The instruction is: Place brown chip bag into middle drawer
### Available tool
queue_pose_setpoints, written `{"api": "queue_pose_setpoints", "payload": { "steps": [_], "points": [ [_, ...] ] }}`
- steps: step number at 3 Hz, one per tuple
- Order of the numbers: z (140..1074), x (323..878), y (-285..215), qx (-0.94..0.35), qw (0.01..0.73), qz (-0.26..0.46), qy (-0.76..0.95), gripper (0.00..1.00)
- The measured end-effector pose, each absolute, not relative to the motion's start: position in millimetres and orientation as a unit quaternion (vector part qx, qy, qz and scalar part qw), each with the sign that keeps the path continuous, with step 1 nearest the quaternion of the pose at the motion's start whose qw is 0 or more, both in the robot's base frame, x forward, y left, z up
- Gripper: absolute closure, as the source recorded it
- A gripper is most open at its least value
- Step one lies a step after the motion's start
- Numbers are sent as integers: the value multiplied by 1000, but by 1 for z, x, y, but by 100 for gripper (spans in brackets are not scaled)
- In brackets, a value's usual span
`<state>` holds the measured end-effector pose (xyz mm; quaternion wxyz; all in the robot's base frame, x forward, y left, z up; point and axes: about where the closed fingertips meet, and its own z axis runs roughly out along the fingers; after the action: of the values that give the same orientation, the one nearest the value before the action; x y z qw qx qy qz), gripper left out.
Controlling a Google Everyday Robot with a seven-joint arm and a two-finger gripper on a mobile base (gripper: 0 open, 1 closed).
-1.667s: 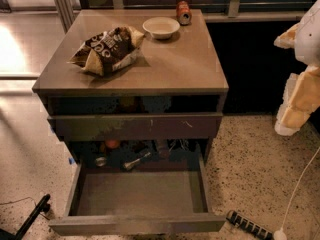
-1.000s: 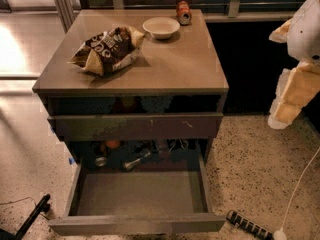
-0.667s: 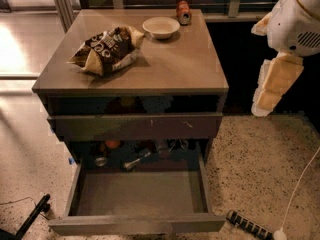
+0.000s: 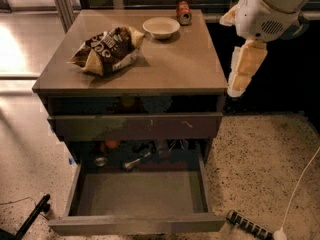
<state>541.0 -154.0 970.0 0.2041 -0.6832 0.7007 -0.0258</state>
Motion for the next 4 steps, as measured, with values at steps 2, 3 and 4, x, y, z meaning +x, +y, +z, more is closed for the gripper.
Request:
{"api": "queue_pose_setpoints", "payload": {
  "steps": [2,3,4],
  "points": [
    [973,560,-137,-714,224,-19,663,0],
    [969,584,-132,-719,239,-10,652,0],
    [970,611,-118,-731,253,3,633,0]
  ]
}}
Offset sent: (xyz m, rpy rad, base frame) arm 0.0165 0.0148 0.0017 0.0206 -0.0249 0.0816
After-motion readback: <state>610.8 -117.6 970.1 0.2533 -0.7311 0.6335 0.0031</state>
